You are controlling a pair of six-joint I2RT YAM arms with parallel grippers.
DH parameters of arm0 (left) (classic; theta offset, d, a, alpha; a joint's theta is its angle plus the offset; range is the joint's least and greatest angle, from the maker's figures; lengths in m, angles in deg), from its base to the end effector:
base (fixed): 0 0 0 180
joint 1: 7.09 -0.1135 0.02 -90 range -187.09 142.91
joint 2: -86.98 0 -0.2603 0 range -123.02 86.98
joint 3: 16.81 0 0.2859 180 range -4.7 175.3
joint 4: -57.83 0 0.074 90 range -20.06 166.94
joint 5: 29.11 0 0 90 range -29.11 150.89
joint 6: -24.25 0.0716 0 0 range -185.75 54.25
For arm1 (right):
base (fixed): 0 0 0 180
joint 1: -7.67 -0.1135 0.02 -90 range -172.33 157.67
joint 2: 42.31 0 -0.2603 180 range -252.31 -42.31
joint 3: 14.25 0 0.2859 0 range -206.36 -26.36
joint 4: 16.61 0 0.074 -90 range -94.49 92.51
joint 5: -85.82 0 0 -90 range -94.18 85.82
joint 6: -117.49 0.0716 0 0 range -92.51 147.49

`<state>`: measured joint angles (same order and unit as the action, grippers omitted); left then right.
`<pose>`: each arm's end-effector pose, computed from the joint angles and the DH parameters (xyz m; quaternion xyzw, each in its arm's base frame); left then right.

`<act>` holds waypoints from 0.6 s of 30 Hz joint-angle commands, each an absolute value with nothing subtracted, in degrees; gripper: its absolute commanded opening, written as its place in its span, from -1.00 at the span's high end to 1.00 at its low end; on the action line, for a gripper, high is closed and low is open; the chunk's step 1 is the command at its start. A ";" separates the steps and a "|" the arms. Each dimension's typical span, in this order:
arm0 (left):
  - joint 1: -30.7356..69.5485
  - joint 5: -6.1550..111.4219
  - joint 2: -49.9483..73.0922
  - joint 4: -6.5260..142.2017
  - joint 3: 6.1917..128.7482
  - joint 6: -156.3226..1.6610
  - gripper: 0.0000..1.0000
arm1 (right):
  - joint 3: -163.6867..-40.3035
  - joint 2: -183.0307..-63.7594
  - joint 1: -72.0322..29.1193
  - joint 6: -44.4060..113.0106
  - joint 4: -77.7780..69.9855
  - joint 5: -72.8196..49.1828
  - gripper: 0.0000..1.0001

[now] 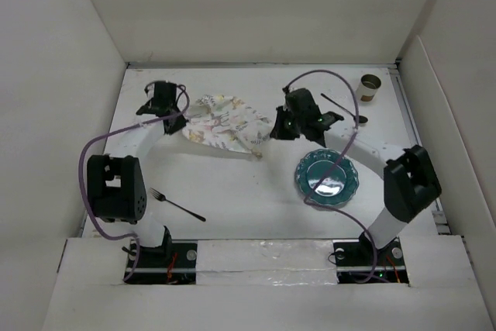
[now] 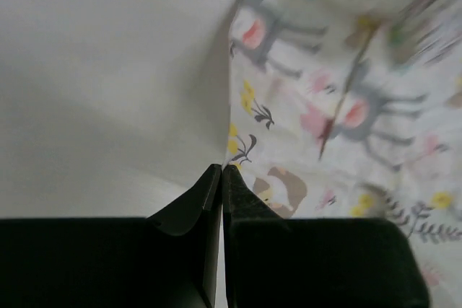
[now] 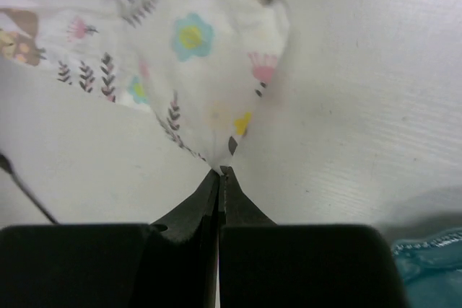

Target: Set the dinner table for one person

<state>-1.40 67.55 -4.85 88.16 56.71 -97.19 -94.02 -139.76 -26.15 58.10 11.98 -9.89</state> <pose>0.3945 -0.0310 0.1749 -0.2281 0.9059 -0.0607 0.3515 0.3504 0.2433 0.1798 -0.0445 0.9260 0.2374 0.2901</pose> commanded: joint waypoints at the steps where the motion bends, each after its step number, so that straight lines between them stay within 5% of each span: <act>1: -1.20 71.79 2.86 88.84 69.52 -94.23 1.00 | -103.86 -129.62 -26.17 52.90 14.91 -5.50 1.00; 11: -1.73 76.71 9.62 90.95 94.52 -91.24 1.00 | -128.81 -120.72 -26.17 46.04 29.69 -4.53 1.00; 18: -1.73 75.84 9.29 92.08 101.64 -88.52 1.00 | -131.75 -117.90 -18.27 45.76 31.37 -6.46 1.00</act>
